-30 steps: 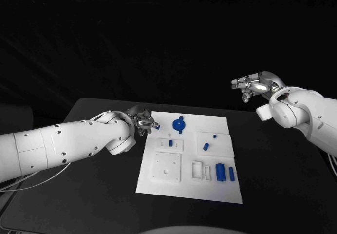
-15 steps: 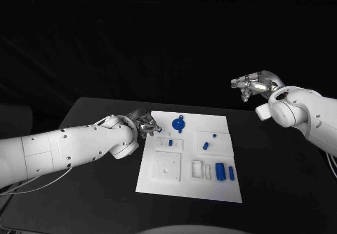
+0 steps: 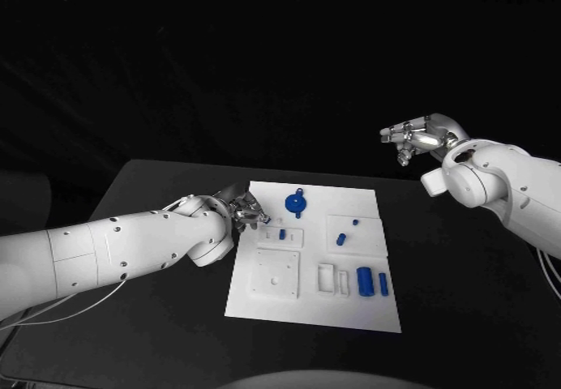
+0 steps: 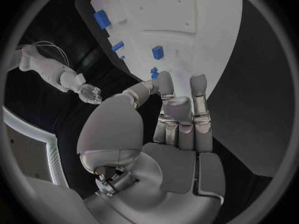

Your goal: Assemble the parts on the task board

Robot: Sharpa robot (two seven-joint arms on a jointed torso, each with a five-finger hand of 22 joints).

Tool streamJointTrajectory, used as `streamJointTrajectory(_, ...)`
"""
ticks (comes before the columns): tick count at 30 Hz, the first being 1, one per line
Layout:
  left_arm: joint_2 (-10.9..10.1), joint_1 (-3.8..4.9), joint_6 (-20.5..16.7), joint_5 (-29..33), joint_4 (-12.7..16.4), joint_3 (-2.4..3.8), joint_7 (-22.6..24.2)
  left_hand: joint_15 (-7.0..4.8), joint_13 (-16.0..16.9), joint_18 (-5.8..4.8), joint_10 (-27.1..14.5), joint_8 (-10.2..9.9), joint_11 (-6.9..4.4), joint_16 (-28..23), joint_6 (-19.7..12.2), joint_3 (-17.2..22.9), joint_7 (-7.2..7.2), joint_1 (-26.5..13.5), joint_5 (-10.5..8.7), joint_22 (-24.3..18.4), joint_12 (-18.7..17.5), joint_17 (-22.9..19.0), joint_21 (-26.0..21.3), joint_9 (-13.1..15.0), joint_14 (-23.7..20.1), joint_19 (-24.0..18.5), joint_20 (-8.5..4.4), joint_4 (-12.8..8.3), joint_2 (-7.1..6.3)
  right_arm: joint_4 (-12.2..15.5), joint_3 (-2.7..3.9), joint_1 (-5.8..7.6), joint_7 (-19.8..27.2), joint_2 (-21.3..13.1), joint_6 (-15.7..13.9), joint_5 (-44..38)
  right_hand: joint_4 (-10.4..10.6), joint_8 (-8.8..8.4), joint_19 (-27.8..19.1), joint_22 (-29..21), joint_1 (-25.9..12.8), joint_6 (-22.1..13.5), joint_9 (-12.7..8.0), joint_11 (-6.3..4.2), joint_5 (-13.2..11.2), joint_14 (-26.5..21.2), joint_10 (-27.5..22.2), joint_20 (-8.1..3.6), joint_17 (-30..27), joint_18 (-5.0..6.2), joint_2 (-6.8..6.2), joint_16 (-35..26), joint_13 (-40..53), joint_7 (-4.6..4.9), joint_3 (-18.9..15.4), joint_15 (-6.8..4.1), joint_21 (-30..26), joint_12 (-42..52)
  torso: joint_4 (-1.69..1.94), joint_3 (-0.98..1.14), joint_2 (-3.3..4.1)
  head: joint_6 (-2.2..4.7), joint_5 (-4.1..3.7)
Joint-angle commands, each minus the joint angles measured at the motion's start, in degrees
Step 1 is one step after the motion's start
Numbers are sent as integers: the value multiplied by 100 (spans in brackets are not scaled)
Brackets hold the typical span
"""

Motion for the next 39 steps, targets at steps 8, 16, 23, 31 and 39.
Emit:
streamJointTrajectory(8, 102, -26, 276, 446, -117, 4, -187, -5, 32, 9, 257, -45, -39, 259, 950, -675, -564, 62, 347, 98, 278, 190, 45, -298, 50, 29, 46, -59, 203, -6, 4, -2, 32, 21, 105, -22, 26, 7, 217, 7, -62, 38, -6, -40, 37, -12, -23, 33, -9, 86, -4, 10, -7, -6, 52, -22, -4, 38, 3, 0, 4, -30, -17)
streamJointTrajectory(16, 169, -51, 330, 559, -170, 4, -267, -7, 48, 22, 259, -14, -52, 341, 994, -706, -580, 57, 312, 108, 346, 244, 88, -362, 60, 47, 53, -78, 222, 0, 4, -2, 17, 29, 160, -29, 32, 7, 216, 15, -43, 36, -5, -39, 61, -17, -28, 32, -14, 86, -11, 7, -10, -2, 108, -22, -2, 40, 2, 0, 5, -52, -44)
streamJointTrajectory(23, 207, -69, 349, 417, -198, 3, -310, -4, 79, 31, 260, 19, -61, 436, 1030, -768, -596, 78, 244, 105, 433, 298, 138, -392, 59, 34, 66, -75, 230, 12, 4, -2, 15, 26, 191, -32, 59, 6, 214, 31, -64, 33, -6, -38, 102, -19, -32, 33, -12, 86, -21, 13, -12, -1, 168, -22, 6, 43, 0, 0, 9, -70, -61)
streamJointTrajectory(31, 229, -75, 361, 223, -233, 3, -343, 0, 99, 37, 261, 33, -67, 493, 1065, -813, -611, 88, 204, 105, 487, 338, 163, -406, 62, 29, 78, -50, 231, 8, 4, -3, 9, 24, 209, -33, 71, 6, 212, 35, -67, 33, -6, -39, 131, -24, -35, 33, -18, 86, -31, 6, -13, 0, 190, -22, -5, 44, 3, -1, 7, -77, -69)
streamJointTrajectory(39, 259, -78, 381, 79, -284, 3, -355, 4, 152, 56, 263, 71, -77, 587, 1131, -881, -637, 100, 147, 104, 581, 431, 195, -412, 70, 25, 104, -1, 239, -6, 4, -3, 5, 37, 229, -34, 86, 7, 212, 43, -71, 33, -6, -39, 153, -25, -38, 33, -19, 85, -42, 5, -15, -1, 206, -21, 0, 43, 3, -3, 9, -81, -71)
